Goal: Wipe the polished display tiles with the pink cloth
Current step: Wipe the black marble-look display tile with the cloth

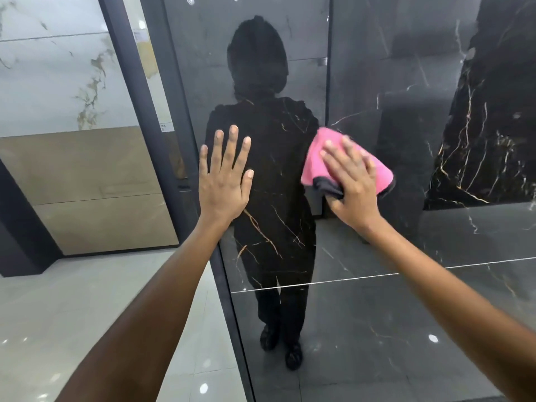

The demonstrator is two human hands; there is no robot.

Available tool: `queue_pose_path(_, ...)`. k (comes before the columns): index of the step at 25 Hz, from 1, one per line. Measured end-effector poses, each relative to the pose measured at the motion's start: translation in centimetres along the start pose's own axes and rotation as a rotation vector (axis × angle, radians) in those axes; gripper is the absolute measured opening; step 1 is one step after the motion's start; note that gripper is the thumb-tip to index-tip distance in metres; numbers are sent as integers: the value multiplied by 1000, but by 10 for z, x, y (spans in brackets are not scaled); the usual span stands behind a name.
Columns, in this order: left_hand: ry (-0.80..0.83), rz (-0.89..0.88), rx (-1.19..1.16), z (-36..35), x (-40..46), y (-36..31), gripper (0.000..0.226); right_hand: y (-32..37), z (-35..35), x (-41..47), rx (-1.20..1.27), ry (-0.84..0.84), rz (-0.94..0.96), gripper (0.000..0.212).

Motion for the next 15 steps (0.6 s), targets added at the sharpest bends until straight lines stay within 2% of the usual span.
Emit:
queue_pose_path(1, 2, 0, -7, 0, 0, 0, 59, 0, 1, -7, -11, -44, -84, 70)
queue_pose_path(2, -1, 0, -11, 1, 0, 0, 59, 9, -8, -33, -83, 10, -29, 80)
queue_pose_path(3, -5, -2, -13, 1, 0, 0, 59, 27, -28, -75, -163, 161, 162, 92)
queue_pose_path(4, -7, -2, -16, 2, 0, 0, 59, 45, -48, -128, -233, 333, 428, 102)
queue_pose_path(5, -6, -2, -19, 2, 0, 1, 59, 52, -56, -173, -282, 495, 668, 104)
queue_pose_path(6, -5, -4, -18, 1, -1, 0, 59, 47, -56, -200, -310, 576, 805, 102)
queue_pose_path(7, -5, -8, -11, 1, 0, 0, 59, 34, -49, -201, -288, 592, 858, 98)
queue_pose_path(9, 2, -4, 1, -1, 1, 0, 59, 5, -21, -143, -227, 418, 750, 86)
queue_pose_path(10, 3, -3, 2, -1, 1, 0, 58, -12, -2, -96, -200, 310, 583, 79)
queue_pose_path(13, 7, 2, 17, -1, 0, -1, 57, -60, 44, 23, -65, -41, -94, 70)
queue_pose_path(14, 19, 4, 16, -1, 1, -1, 57, -56, 45, 29, -21, -109, -237, 71)
queue_pose_path(15, 33, 4, 17, -1, 2, -1, 57, -42, 38, 22, -22, -96, -239, 72)
Point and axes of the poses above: each hand's wrist, its own x-axis towards the middle knuckle, its own z-axis out of the back of the hand, y = z × x, the point moved 5 cm from there along x, towards the middle knuckle, and after that the axes turned 2 degrees about y, right-handed, at the moved point
